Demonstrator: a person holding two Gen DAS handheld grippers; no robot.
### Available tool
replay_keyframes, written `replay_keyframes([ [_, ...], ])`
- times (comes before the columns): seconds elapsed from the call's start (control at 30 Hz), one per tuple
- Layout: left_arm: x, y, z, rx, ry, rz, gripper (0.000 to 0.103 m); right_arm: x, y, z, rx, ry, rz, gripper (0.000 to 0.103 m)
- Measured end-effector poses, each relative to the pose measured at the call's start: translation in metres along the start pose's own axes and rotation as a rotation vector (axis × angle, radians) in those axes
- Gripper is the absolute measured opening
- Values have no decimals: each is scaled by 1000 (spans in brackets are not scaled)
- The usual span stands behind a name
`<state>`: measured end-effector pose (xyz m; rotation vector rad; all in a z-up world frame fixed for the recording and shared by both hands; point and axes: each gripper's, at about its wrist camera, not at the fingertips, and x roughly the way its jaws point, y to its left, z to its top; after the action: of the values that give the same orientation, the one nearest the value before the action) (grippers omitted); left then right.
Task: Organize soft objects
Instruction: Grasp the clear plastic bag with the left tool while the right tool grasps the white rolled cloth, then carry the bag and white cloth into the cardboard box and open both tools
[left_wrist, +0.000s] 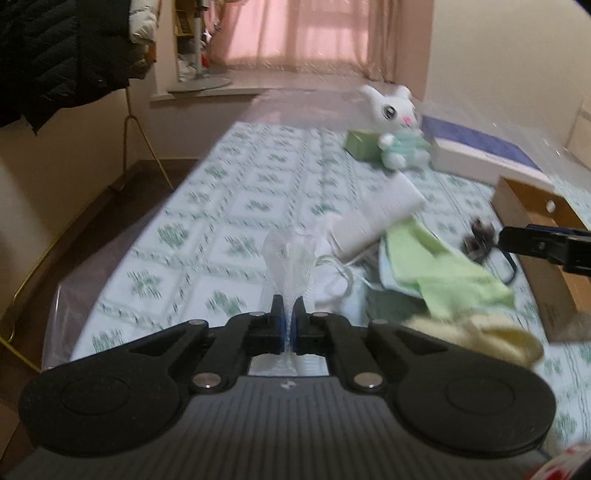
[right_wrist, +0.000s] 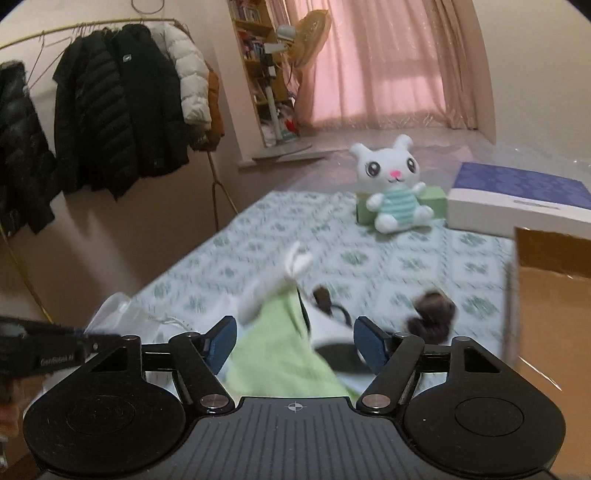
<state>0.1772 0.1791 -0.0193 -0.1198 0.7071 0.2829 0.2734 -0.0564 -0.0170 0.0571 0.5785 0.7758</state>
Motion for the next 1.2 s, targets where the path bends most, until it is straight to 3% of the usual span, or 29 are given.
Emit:
replay_keyframes([
  [0.23,21,9,33,-12,-52,17,4,57,-6,23,75,4,6,56],
  [0.53,58,12,63,-31,-64,27,4,108,-16,23,172,24,0,44],
  [0.63,66,8,66,-27,-56,23,5,113,-17,24,199,10,20,25],
  [0.7,68,6,67,-24,-55,18,4,115,-16,25,200,5,19,19],
  [0.77,68,2,69,-19,-56,13,4,111,-18,26,209,-21,25,14],
  [1.03,47,-29,82,24,-99,-30,4,53,-30,50,226,-185,43,13],
  [1.2,27,-69,94,68,-138,-101,4,2,-56,63,233,-248,-5,13],
])
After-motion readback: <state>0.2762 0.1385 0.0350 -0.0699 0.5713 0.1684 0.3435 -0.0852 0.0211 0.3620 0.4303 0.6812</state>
